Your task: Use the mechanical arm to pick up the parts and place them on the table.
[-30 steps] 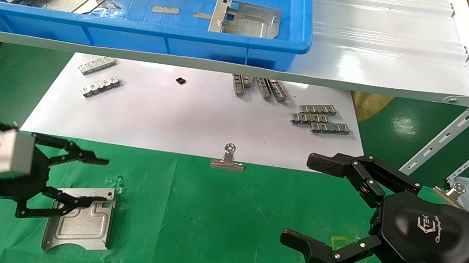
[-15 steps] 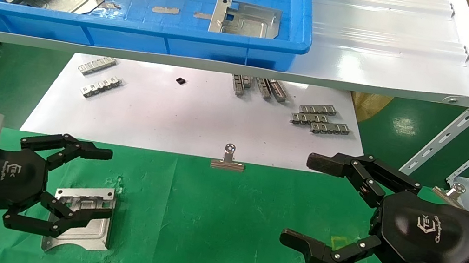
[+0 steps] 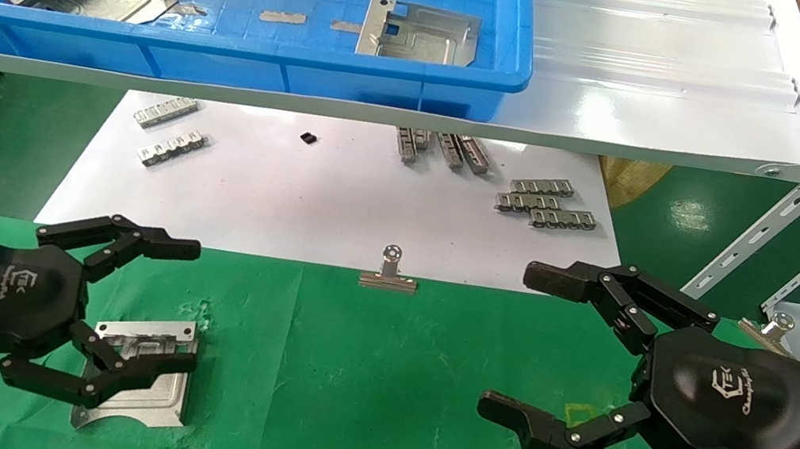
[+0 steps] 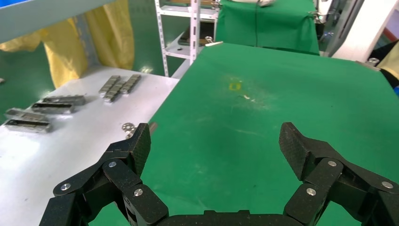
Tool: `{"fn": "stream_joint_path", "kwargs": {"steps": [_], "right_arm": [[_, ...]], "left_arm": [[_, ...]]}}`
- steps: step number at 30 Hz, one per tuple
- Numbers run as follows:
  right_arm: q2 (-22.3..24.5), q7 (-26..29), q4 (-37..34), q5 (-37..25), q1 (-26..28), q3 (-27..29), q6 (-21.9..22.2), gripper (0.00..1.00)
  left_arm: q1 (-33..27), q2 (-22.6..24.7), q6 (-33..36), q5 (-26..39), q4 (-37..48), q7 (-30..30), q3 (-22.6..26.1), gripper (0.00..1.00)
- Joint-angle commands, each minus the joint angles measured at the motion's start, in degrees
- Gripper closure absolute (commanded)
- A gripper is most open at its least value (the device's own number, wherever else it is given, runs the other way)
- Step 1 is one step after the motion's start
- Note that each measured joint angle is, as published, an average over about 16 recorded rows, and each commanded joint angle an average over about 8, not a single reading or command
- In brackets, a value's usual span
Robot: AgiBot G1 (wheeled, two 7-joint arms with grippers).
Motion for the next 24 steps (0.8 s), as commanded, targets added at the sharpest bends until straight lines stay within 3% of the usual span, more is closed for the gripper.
{"fn": "stream_joint_path", "kwargs": {"steps": [1, 24], "right_arm": [[0.0, 0.0, 0.0, 0.0, 0.0, 0.0, 0.0, 0.0], [0.0, 0.0, 0.0, 0.0, 0.0, 0.0, 0.0, 0.0]], "left_arm": [[0.5, 0.1, 0.1, 0.1, -0.9, -0.8, -1.0, 0.0], [6.2, 1.3, 0.9, 1.0, -11.0, -9.6, -12.2, 0.0]]}}
